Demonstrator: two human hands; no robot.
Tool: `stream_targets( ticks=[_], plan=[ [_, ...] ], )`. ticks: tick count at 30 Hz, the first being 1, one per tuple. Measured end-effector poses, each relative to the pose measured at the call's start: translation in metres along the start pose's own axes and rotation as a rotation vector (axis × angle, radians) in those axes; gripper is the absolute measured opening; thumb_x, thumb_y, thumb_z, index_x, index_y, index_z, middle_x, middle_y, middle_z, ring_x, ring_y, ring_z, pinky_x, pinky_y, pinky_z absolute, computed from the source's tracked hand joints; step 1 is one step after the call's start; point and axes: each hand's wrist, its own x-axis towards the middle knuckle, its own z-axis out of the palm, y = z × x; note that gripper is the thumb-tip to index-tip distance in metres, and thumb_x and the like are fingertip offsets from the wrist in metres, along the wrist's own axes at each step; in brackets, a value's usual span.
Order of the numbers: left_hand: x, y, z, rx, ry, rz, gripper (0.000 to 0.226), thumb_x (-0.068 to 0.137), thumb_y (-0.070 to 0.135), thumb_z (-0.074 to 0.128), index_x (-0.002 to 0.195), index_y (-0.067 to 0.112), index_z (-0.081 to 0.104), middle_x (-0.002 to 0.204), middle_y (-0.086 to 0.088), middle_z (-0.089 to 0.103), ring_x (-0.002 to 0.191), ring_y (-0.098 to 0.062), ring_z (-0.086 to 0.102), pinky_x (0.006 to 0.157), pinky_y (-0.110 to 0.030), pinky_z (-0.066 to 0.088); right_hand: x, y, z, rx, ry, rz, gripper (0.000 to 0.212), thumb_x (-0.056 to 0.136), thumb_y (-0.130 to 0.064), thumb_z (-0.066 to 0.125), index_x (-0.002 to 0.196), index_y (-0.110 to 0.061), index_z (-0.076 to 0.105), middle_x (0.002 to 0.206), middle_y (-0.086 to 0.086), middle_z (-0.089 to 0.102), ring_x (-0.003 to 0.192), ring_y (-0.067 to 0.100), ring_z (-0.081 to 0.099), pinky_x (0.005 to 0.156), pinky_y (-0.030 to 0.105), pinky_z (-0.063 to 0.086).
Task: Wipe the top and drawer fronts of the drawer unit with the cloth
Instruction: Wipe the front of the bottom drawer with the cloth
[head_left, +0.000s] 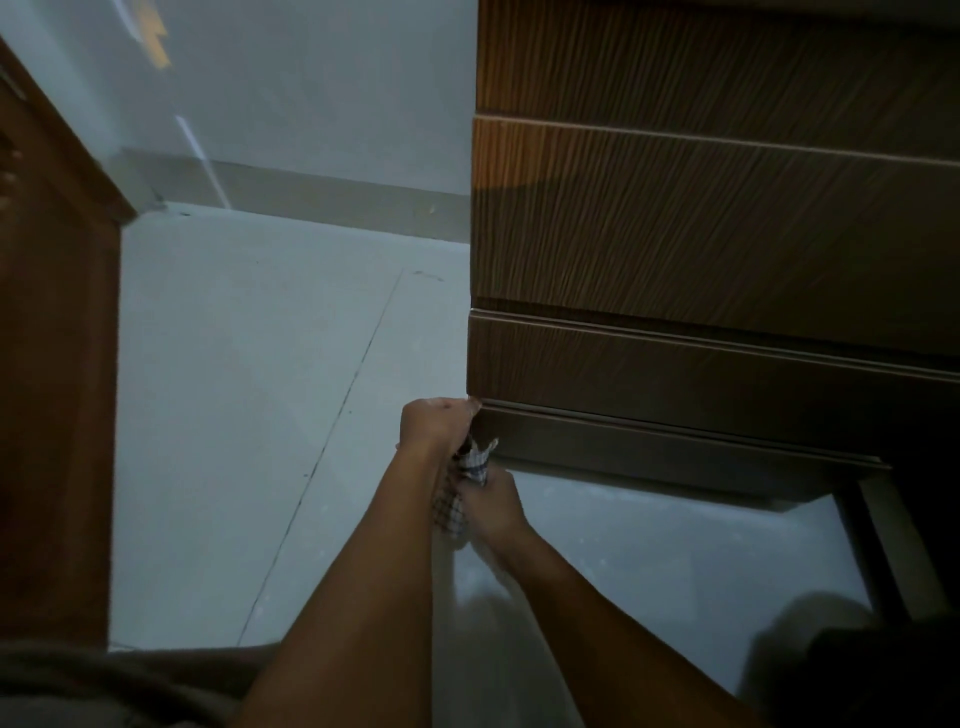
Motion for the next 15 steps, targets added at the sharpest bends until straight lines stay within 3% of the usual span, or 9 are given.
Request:
stream_targets(
  ticks=[2,5,11,15],
  plan=[
    [-0.002,0.001,0.001,-0.012,-0.008,0.008,0.033,0.089,0.026,0.067,0.112,0.002,0.070,0.114,-0.011,0.069,0.094,-0.020,0.059,0.091,-0.029,0.046,-0.007,-0.004,-0.017,-0.005,-0.050,-0.024,0.014,0.097,-0.019,0.053,0.099,-0.017,0.067,0.090,-0.003,0.070,0.086,0.013,0.067,0.066,0.019,0.051],
    [-0.011,0.004,0.000,0.011,0.004,0.032,0.031,0.094,0.023,0.060,0.111,-0.001,0.069,0.098,-0.006,0.063,0.087,-0.016,0.055,0.077,-0.023,0.040,-0.019,-0.008,-0.041,-0.004,-0.105,-0.008,0.017,0.096,-0.022,0.054,0.109,-0.018,0.065,0.104,0.003,0.070,0.099,0.021,0.066,0.086,0.035,0.054],
    [-0.040,-0.001,-0.008,0.065,0.008,0.043,0.025,0.096,0.026,0.053,0.100,0.006,0.068,0.098,-0.010,0.064,0.093,-0.023,0.058,0.081,-0.027,0.041,-0.043,-0.033,-0.076,0.091,-0.086,-0.031,0.013,0.089,-0.009,0.059,0.092,-0.019,0.067,0.109,0.013,0.072,0.101,0.028,0.067,0.097,0.049,0.051],
    [-0.065,0.007,-0.014,0.108,-0.147,-0.106,0.036,0.094,0.033,0.052,0.112,0.005,0.065,0.112,-0.010,0.069,0.097,-0.025,0.064,0.090,-0.034,0.044,-0.067,-0.055,-0.097,0.098,-0.112,-0.065,0.015,0.087,-0.006,0.054,0.093,-0.011,0.067,0.106,0.016,0.072,0.101,0.032,0.067,0.097,0.052,0.050]
  ],
)
